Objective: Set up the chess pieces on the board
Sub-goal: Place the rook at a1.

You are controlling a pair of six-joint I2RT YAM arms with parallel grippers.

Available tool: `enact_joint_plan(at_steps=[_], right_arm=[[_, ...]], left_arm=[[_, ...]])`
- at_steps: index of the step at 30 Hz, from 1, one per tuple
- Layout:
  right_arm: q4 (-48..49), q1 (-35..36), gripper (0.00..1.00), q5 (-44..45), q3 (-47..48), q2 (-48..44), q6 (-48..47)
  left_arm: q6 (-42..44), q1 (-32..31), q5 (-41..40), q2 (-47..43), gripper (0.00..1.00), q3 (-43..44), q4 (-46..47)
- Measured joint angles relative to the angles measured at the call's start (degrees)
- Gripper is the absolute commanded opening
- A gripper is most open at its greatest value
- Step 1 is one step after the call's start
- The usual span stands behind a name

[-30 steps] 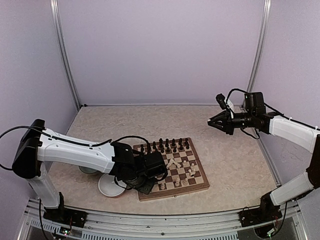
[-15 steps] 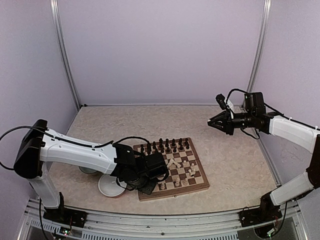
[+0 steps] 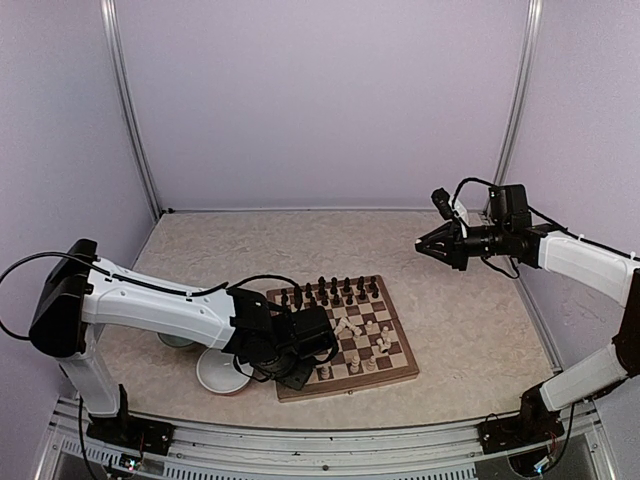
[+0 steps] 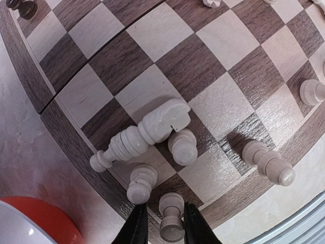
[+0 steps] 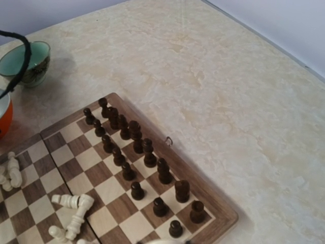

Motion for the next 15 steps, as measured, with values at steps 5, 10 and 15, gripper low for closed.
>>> enact_joint_plan(at_steps=[5,10,15], right_arm=[[0.0,0.0,0.02,0.0,0.0,0.0,0.0],[-0.1,0.0,0.02,0.0,0.0,0.0,-0.2],[-2.8,0.1,0.01,0.6,0.6,0.1,-2.0]], left_arm=[[-0.1,-0.2,-0.1,0.0,0.38,0.2,-0.5],[-0.2,-1.4,-1.5,0.0,0.46,2.5,-3.5],[0.7,-2.1,-3.0,-1.2,0.53,6.4,-6.5]])
